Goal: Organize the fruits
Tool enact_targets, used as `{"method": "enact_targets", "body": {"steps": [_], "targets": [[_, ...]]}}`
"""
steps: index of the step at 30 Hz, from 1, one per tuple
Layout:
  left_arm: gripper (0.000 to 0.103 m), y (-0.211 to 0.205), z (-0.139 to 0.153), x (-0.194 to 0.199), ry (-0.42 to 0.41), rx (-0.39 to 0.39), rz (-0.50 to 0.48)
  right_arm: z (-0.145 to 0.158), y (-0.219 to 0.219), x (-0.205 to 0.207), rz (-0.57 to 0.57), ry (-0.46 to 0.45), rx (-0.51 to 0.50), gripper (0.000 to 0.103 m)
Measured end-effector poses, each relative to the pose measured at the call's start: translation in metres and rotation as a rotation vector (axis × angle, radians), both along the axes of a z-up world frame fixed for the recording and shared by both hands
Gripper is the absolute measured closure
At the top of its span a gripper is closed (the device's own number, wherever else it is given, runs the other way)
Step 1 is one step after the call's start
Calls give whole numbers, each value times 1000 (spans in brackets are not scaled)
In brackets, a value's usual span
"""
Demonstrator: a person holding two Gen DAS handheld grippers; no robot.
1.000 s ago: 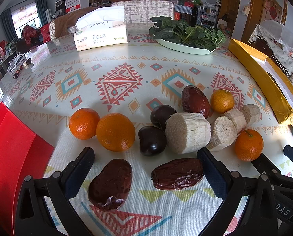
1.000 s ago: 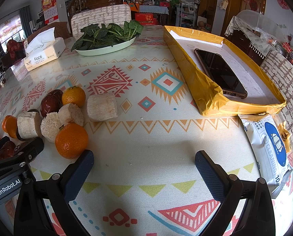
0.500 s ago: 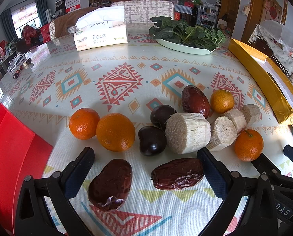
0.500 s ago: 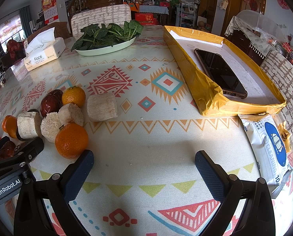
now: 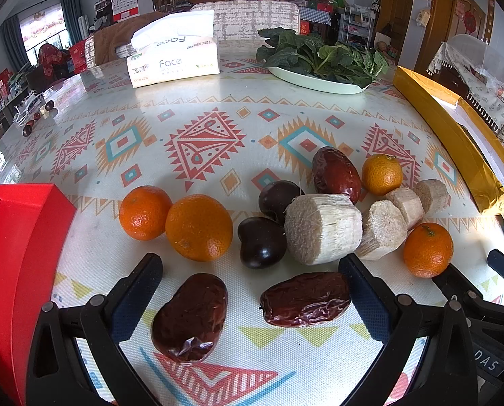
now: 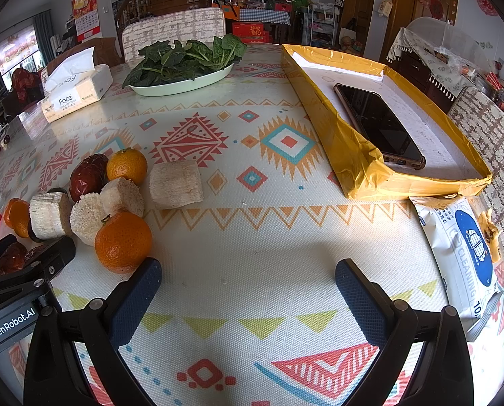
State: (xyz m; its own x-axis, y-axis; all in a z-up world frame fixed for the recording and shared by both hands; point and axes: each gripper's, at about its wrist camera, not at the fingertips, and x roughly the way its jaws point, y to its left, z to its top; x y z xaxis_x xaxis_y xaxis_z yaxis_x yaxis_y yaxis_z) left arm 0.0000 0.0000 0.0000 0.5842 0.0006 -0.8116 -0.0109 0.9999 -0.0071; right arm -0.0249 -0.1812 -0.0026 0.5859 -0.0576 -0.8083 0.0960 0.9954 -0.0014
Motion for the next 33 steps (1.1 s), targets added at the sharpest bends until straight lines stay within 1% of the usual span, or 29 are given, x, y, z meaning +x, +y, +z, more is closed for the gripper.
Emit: {"method": "enact_targets", "body": {"steps": [26,30,33], "targets": [[0,0,0,0,1,-2,2,0,0,0,0,0,0,0],[0,-2,1,-2,38,-4,-7,0,-1,1,2,2,7,0],[0,-1,1,-1,59,-4,-12,1,0,2,18,38,15,0]]}}
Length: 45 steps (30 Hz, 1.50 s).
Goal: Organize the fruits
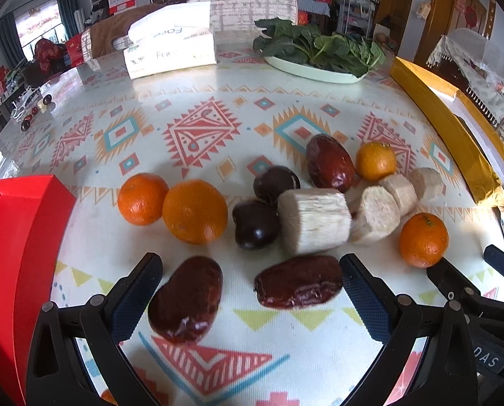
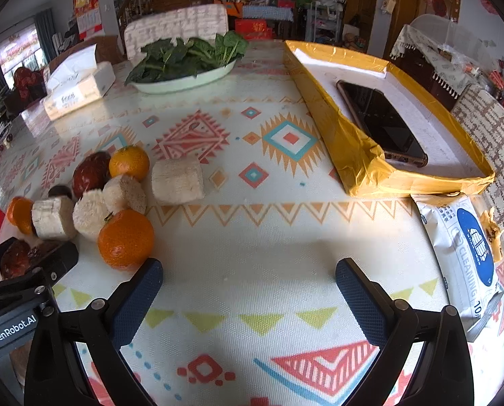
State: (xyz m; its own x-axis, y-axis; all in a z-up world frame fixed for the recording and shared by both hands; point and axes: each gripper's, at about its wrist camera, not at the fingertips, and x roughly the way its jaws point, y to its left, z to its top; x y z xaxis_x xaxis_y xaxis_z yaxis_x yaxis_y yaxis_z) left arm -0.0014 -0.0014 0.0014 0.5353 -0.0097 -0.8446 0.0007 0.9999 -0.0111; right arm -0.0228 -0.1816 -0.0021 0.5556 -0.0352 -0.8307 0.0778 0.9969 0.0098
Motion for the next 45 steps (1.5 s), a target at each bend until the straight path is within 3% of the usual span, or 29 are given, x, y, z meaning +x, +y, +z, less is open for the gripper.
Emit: {"method": "enact_targets", "body": {"steps": [4,8,12,14,17,20,21,23,24,26,28,31,32,36,39,41,45], "targets": [[0,-2,1,-2,20,-1,-3,2,-4,-9,-23,20,37,0],[0,-1,1,-4,44,-2,-30,1,0,-12,-31,44,3,0],[12,17,16,-18,10,-144,-35,1,0,-13,-31,33,-2,0],[12,30,37,-37,-72,-181,-47,2,-2,-16,-23,22,26,0],[12,51,81,-77,-262,-136,-45,17,-11,-28,-21,-24,136,7],[10,73,123,-117,-459,-86,-25,55,-10,-58,-9,-190,145,6],[0,80,135,-132,-530,-76,-28,71,-5,-72,-3,-280,116,4],[0,94,145,-150,-608,-95,-41,84,1,-88,32,-386,107,0],[0,100,145,-153,-605,-109,-39,86,7,-90,59,-414,95,0],[0,108,132,-148,-541,-124,-29,78,18,-79,67,-343,46,0],[0,105,111,-144,-467,-112,-41,65,24,-66,80,-275,84,4],[0,100,71,-137,-360,-104,-90,40,26,-49,91,-174,155,21],[3,97,57,-133,-316,-111,-112,33,27,-44,93,-152,175,25],[37,90,26,-120,-193,-139,-170,19,30,-32,95,-118,184,28],[46,92,8,-108,-113,-174,-168,14,34,-21,96,-102,171,28],[46,96,3,-105,-97,-193,-159,9,35,-16,98,-89,166,32],[46,90,3,-105,-91,-119,-171,6,37,-9,105,-80,159,48]]}}
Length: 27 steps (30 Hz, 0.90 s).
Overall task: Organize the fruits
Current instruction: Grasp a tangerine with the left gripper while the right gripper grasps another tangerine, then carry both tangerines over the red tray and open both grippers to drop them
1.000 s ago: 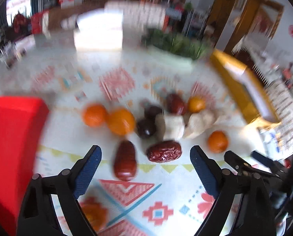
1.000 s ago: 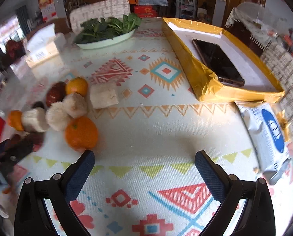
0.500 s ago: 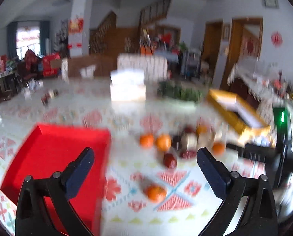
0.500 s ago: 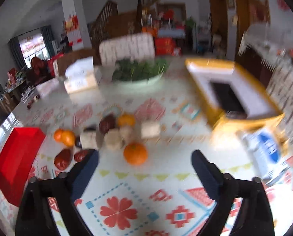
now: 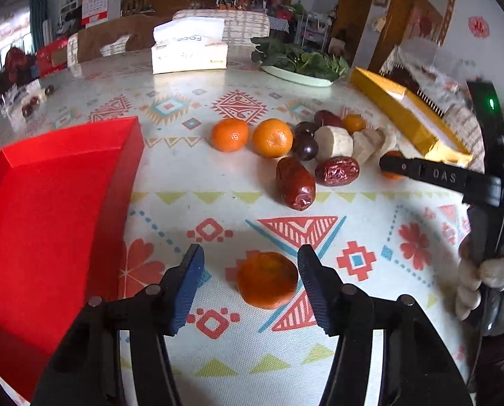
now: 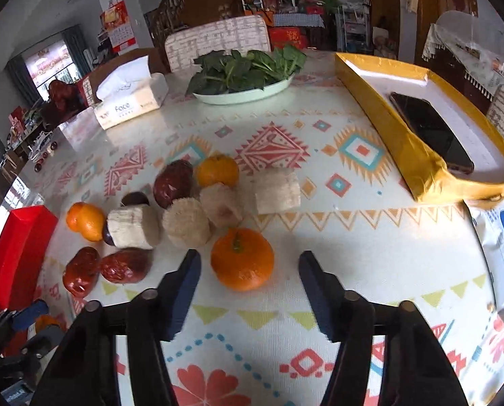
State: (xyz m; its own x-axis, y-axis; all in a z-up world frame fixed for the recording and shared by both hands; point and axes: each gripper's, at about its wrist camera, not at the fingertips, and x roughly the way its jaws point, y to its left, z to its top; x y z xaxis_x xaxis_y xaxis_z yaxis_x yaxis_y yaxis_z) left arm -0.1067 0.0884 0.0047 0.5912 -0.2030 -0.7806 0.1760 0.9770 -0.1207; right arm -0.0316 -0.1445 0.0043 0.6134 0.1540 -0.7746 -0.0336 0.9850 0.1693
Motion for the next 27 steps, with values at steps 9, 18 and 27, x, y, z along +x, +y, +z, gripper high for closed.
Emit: {"method": "enact_targets", "body": {"steps": [9,18,27], "targets": [[72,-10,6,-8,-28,28,-33,1,0,-8,1,-4,10,63],[72,38,40,-35,-111,-111,79,33,13,-45,69,-73,93,63],[71,127,58,-56,-183,-99,308,66,114,-76,333,-116,156,63]]}}
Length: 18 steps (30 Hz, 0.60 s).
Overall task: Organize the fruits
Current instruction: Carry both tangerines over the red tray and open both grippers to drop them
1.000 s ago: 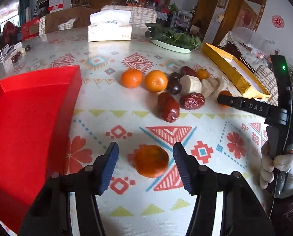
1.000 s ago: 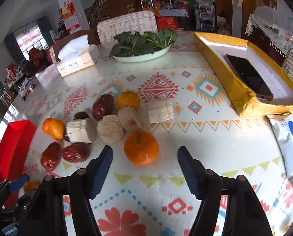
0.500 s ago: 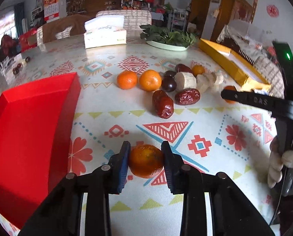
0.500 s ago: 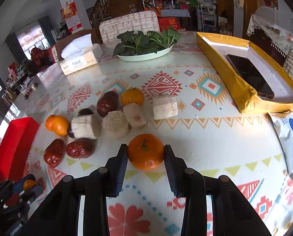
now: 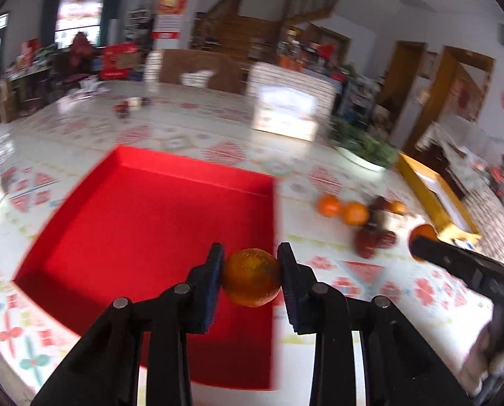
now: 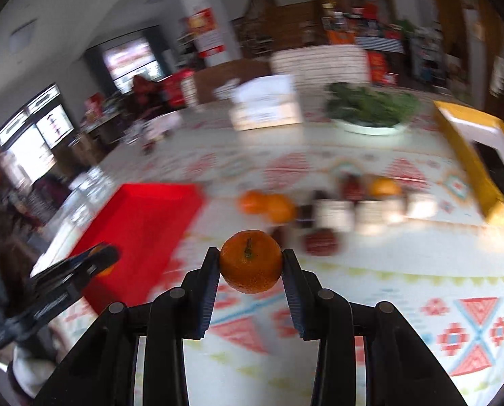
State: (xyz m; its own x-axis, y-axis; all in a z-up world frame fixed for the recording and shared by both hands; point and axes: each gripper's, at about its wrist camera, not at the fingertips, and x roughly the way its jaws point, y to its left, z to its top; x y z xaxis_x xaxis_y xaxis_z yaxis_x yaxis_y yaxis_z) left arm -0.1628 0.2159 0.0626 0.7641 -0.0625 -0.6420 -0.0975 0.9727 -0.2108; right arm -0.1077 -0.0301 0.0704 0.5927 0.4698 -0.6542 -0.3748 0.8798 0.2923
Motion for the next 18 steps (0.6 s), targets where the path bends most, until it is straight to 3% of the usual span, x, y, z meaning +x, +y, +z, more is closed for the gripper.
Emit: {"method": "enact_targets", "body": {"steps": [10,18], "targets": [[71,80,-20,-5,37,68,220,-23,133,2,257,76,-6,62],[71,107,-35,-2,68,93,267,-57,197,8,332,133,-63,62]]}}
